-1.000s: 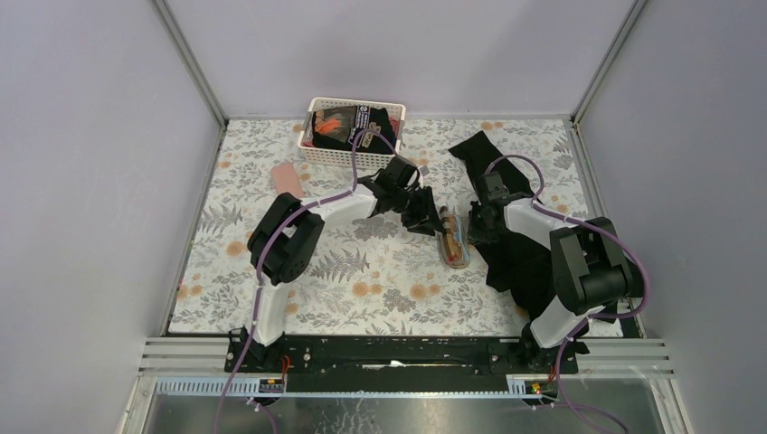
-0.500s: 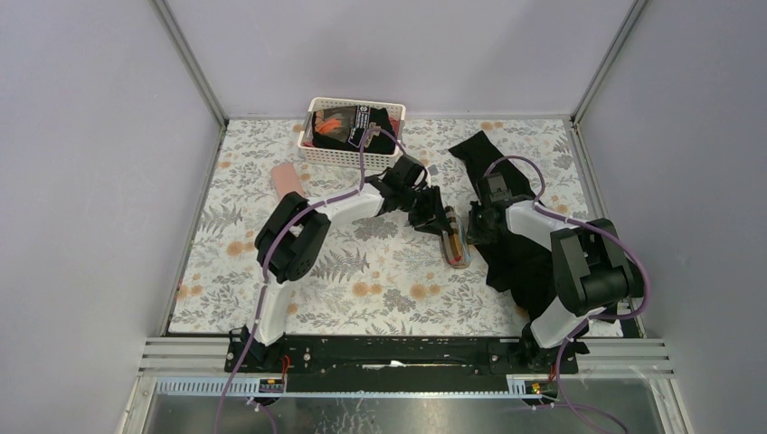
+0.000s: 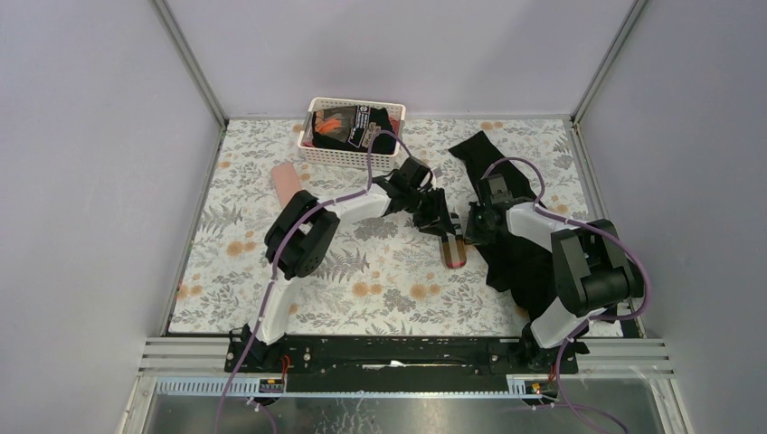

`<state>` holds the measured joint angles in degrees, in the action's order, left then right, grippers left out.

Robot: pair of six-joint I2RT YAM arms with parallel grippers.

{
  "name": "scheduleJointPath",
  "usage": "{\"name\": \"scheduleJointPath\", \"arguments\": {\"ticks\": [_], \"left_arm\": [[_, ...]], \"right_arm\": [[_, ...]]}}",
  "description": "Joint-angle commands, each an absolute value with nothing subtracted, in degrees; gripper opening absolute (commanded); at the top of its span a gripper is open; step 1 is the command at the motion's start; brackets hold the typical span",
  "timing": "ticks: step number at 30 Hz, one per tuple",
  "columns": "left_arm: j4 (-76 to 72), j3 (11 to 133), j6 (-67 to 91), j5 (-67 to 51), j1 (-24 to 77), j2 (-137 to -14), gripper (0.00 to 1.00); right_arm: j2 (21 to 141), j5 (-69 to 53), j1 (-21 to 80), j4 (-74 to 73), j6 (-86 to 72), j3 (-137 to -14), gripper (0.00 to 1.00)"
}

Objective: Organize the sunglasses
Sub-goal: Close the sunglasses case at the center of the board, then reset both arms

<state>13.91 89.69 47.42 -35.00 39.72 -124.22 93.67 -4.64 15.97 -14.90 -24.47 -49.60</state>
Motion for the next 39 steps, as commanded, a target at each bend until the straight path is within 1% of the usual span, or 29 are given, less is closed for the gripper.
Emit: {"name": "scheduleJointPath", "arguments": {"ticks": [1,9,11,14,15,16,18,19,20,22,24,27,30,31,34,35,36,39], "left_arm": [[15.4,90.3,46.4,-34.3,41.6,-128.4,0.41],[16.6,90.9,46.0,-33.8,41.6,-126.4,0.41],[17.1,90.6,45.6,-33.2,41.6,-124.0,0.41],[19.0,90.4,44.1,-31.5,41.6,-119.3,0.41],[19.7,90.3,43.3,-30.9,41.5,-117.0,0.41],[20.3,90.1,42.9,-30.3,41.4,-115.4,0.42],[21.4,89.5,41.5,-29.2,41.3,-112.0,0.42],[21.8,89.1,40.9,-28.5,41.1,-110.3,0.42],[22.1,88.5,40.3,-27.7,41.0,-108.4,0.42],[22.8,87.0,39.3,-26.2,40.5,-104.5,0.42],[23.0,84.4,38.2,-24.5,39.7,-100.0,0.43],[23.1,80.3,37.8,-23.5,37.6,-92.4,0.43],[22.8,76.0,36.3,-19.5,35.8,-82.0,0.44],[23.3,74.9,34.7,-16.6,35.5,-78.7,0.44],[25.4,71.1,30.1,-2.2,35.2,-70.3,0.45],[25.8,69.8,29.4,2.5,35.0,-68.0,0.48],[26.1,68.4,28.6,5.9,34.8,-65.7,0.53],[28.0,66.1,26.7,12.3,34.6,-60.3,0.55]], "right_arm": [[92.8,-9.8,16.7,-14.4,-25.4,-48.7,0.10],[89.8,-7.6,16.7,-16.7,-25.1,-49.5,0.11],[87.6,-4.6,16.7,-19.0,-24.9,-50.2,0.12],[83.6,1.6,16.7,-22.5,-24.1,-52.0,0.18],[82.3,3.7,16.7,-23.6,-23.9,-52.7,0.20],[80.7,5.4,16.7,-24.5,-23.6,-53.3,0.24],[77.6,7.8,16.7,-25.6,-23.0,-54.6,0.40],[75.7,8.9,16.7,-25.8,-22.6,-55.0,0.51],[74.0,9.6,16.7,-25.9,-22.4,-55.4,0.58],[69.9,10.7,16.7,-26.0,-22.0,-56.4,0.69],[66.1,11.9,16.7,-25.9,-21.5,-57.1,0.73],[59.1,14.8,16.7,-25.2,-21.1,-57.6,0.76],[52.1,18.1,16.6,-21.6,-20.0,-55.6,0.84],[50.0,19.2,16.7,-20.3,-19.8,-54.8,0.87],[44.3,22.9,16.7,-16.8,-19.8,-51.4,0.92],[42.7,24.2,16.7,-15.9,-20.1,-50.2,0.92],[41.2,25.5,16.7,-15.2,-20.9,-49.1,0.93],[37.0,29.6,16.7,-12.8,-23.0,-45.7,0.93]]}}
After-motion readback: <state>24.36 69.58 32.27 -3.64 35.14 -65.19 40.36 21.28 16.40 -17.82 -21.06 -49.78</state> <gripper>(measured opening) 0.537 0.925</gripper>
